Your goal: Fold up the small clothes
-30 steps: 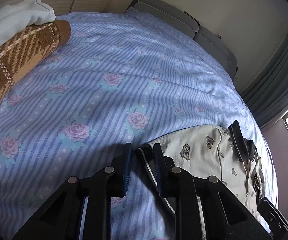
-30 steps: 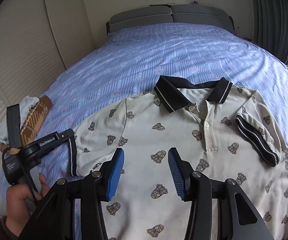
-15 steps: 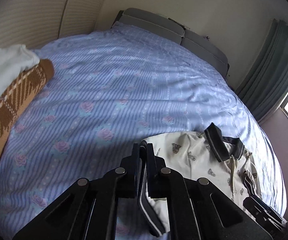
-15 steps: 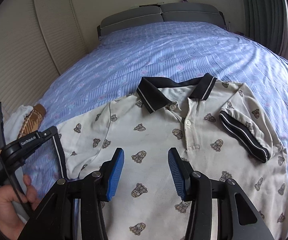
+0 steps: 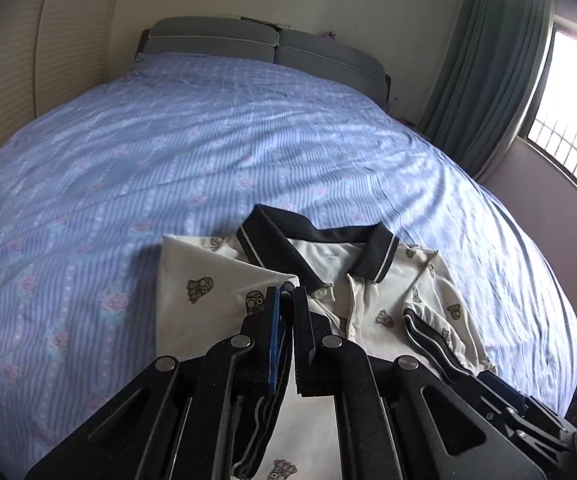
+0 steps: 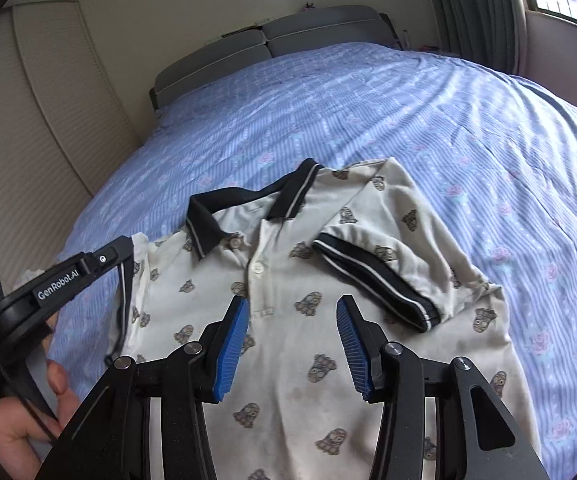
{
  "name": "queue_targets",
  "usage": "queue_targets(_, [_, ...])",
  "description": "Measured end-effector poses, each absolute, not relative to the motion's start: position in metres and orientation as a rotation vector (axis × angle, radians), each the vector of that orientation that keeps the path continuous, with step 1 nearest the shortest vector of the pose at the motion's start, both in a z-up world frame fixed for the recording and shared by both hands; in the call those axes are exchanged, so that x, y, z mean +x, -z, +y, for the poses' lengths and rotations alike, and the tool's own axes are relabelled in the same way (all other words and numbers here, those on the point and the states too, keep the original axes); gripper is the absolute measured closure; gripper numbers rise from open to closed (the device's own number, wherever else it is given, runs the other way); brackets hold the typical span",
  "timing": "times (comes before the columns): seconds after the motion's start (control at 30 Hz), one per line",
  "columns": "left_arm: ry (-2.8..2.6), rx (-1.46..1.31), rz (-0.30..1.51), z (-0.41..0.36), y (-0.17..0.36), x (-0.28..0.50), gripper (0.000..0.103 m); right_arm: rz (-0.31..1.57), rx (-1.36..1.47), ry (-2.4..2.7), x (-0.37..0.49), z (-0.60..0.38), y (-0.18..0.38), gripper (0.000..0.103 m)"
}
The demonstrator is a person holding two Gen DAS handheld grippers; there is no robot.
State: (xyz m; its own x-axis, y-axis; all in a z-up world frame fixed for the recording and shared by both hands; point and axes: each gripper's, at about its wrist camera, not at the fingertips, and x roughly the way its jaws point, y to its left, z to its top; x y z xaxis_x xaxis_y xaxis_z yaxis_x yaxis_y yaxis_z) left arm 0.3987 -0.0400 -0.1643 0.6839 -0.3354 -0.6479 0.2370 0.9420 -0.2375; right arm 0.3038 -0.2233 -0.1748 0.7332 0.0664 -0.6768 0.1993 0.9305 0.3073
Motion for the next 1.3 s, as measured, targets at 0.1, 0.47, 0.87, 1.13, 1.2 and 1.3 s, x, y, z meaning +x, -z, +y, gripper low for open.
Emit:
queue_targets(0.1, [0.314, -0.099, 0.784, -0.055, 0.181, 0.403, 0.095, 0.759, 0.401, 0.09, 0.302, -0.239, 0.183, 0.056])
queue_targets(0.47, [0.293, -0.026, 0.808, -0.056, 0.185, 0.386, 0.059, 0.804, 0.459, 0.079, 0.299, -0.254, 0.205, 0.056])
queue_targets(0.87, [0.2, -0.084, 0.877, 0.036, 0.209, 0.339, 0.059, 0.805, 0.385, -0.053, 0.305, -0.202, 0.194, 0.056])
queue_targets(1.13, [0.164, -0.064, 0.899, 0.049, 0.229, 0.344, 0.059, 0.841, 0.329, -0.179, 0.339, -0.173, 0.199, 0.056])
queue_targets(1.2, [0.166, -0.072, 0.899, 0.054, 0.227, 0.343, 0.059, 0.852, 0.31, -0.181, 0.348, -0.167, 0.201, 0.056])
queue_targets(1.3, [0.205, -0.107, 0.869, 0.06, 0.214, 0.347, 0.059, 0.846, 0.302, -0.197, 0.356, -0.16, 0.199, 0.056])
